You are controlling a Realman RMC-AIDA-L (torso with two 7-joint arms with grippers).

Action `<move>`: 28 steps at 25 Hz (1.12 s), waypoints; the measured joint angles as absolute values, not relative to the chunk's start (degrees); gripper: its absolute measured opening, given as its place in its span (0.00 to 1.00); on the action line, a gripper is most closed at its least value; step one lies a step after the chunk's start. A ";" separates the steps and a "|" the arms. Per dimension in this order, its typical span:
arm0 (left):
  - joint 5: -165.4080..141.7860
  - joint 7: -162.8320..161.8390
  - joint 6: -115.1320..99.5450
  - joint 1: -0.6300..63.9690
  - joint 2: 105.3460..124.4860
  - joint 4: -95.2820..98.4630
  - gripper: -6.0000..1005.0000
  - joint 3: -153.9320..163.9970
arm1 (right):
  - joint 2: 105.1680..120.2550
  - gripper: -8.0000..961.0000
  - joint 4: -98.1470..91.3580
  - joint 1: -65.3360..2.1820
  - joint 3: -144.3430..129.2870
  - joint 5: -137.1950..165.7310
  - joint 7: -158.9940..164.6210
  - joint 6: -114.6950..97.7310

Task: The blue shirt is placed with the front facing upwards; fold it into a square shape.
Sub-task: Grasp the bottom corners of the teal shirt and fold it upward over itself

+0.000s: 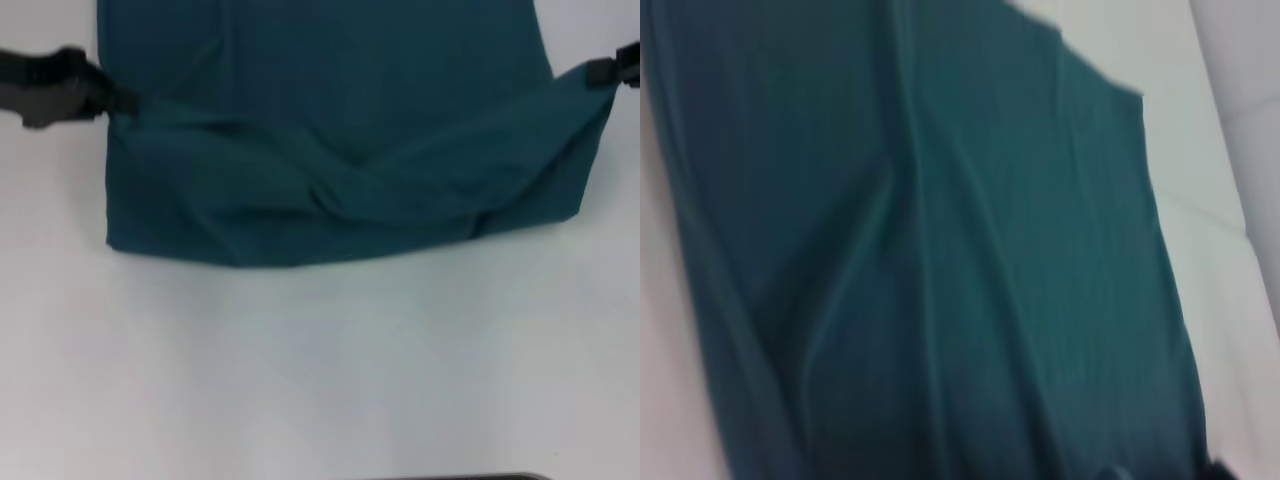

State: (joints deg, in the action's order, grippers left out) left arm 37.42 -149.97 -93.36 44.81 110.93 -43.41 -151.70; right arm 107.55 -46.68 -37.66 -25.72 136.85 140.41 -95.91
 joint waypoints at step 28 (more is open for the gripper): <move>40.83 -151.93 -71.45 50.59 111.67 -39.80 0.06 -144.39 | 111.75 0.06 -46.29 -46.79 -45.41 150.53 142.82 -62.60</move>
State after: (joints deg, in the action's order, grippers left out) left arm 40.83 -151.93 -71.45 50.59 111.67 -39.80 -144.39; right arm 111.75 -46.29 -46.79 -45.41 150.53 142.82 -62.60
